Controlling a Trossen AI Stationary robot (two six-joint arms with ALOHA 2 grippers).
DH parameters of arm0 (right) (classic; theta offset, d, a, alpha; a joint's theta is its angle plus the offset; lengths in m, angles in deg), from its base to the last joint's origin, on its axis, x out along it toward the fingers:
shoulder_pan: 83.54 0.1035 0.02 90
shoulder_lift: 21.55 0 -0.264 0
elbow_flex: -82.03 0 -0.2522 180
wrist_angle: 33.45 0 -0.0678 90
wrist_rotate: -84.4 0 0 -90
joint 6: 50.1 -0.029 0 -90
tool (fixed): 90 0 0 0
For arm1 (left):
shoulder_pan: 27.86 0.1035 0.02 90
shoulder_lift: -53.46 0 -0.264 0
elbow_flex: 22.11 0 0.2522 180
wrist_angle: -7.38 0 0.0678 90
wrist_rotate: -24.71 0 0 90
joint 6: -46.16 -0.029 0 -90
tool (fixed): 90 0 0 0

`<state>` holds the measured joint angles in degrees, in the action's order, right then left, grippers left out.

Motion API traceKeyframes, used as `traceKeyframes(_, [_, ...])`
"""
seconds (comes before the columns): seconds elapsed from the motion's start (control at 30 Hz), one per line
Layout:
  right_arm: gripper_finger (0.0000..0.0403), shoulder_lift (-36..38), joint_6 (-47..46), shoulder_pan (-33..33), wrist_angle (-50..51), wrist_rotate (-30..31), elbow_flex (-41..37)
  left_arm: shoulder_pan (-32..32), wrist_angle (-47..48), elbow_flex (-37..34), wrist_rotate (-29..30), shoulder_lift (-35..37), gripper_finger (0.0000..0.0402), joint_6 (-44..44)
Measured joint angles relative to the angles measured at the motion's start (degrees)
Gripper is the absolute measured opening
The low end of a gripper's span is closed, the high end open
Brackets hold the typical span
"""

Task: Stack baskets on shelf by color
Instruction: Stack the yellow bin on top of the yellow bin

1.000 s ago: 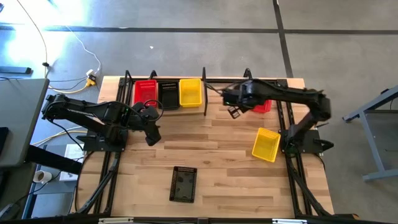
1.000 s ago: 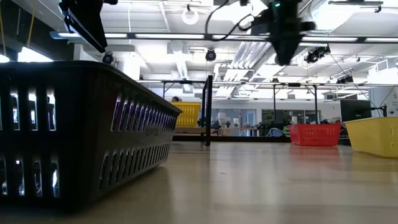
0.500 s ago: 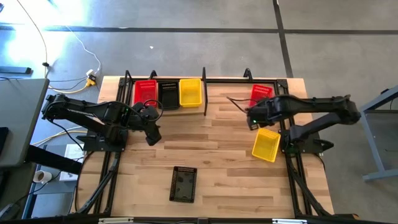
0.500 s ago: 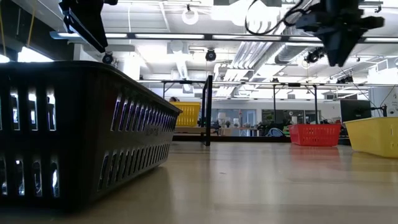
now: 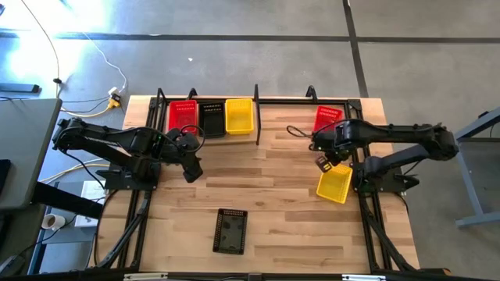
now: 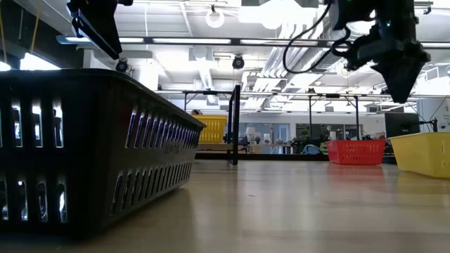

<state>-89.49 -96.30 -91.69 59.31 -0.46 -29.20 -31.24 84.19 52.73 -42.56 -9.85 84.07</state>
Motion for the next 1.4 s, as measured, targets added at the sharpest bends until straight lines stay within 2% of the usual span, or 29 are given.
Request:
traceKeyframes(0.33, [0.0078, -0.6, 21.6, -6.7, -1.8, -3.7, -1.6, 0.0, 0.0, 0.0, 0.0, 0.0, 0.0152, 0.0])
traceKeyframes(0.6, [0.0078, -5.1, 36.9, -7.4, -2.0, -4.5, -1.6, 0.0, 0.0, 0.0, 0.0, 0.0, 0.0152, 0.0])
traceKeyframes(1.0, [0.0078, -13.2, 40.3, -7.4, -2.1, -4.1, -1.6, 0.0, 0.0, 0.0, 0.0, 0.0, 0.0152, -0.1])
traceKeyframes(1.4, [0.0078, -18.1, 40.3, -7.2, -3.7, -5.3, -1.6, 0.0, 0.0, 0.0, 0.0, 0.0, 0.0152, -1.3])
